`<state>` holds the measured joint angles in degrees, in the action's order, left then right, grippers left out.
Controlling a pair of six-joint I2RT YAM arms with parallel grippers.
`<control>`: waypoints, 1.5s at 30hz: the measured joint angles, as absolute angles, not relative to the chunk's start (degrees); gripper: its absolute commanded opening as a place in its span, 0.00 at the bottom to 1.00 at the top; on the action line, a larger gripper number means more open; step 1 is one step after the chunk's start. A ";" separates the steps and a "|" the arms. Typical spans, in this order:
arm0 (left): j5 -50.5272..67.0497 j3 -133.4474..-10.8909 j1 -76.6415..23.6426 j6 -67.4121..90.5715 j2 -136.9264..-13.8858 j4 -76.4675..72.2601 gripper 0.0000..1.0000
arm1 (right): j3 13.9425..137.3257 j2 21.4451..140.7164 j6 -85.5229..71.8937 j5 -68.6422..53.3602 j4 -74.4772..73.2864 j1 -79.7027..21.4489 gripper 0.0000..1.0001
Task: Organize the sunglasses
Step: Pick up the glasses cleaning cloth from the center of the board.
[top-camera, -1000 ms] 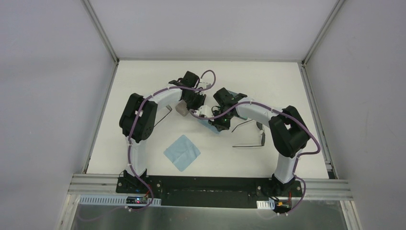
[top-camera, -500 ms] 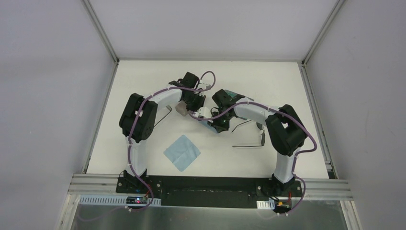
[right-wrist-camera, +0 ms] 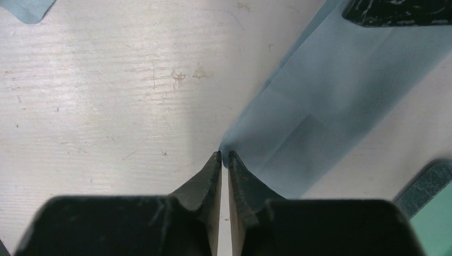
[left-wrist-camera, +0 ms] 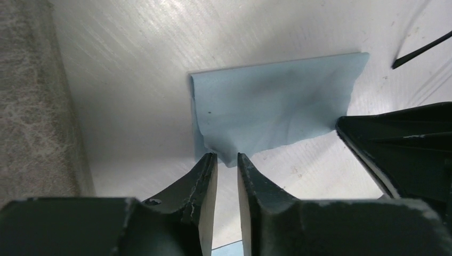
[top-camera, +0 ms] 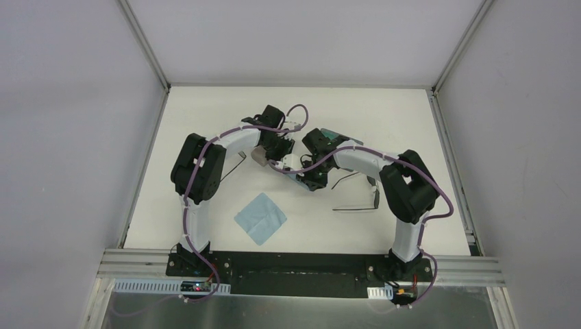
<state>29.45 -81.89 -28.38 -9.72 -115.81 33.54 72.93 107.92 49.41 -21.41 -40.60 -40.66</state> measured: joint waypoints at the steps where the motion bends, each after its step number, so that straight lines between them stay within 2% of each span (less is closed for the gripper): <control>1: 29.23 -81.89 -28.38 -9.76 -115.81 33.63 0.33 | 72.93 107.87 49.39 -21.28 -40.62 -40.66 0.14; 6: 28.49 -81.89 -27.66 -10.37 -115.59 34.87 0.49 | 72.93 106.28 48.93 -21.39 -41.21 -39.99 0.16; 11: 28.03 -83.88 -25.67 -10.57 -115.37 36.34 0.54 | 72.97 103.00 46.44 -23.55 -41.67 -35.59 0.22; 19: 30.13 -94.72 -24.01 -13.80 -118.72 36.38 0.51 | 72.93 102.72 38.26 -25.50 -40.10 -27.79 0.23; 35: 42.57 -101.60 -23.90 -23.70 -128.16 41.17 0.47 | 72.53 109.03 30.46 -30.17 -36.60 -24.82 0.28; 40: 44.36 -101.62 -23.90 -25.23 -128.70 42.19 0.46 | 73.54 110.89 29.61 -32.23 -36.18 -24.82 0.27; 45: 45.39 -101.62 -23.90 -26.26 -129.36 42.41 0.44 | 74.59 112.01 29.26 -33.56 -35.90 -24.84 0.21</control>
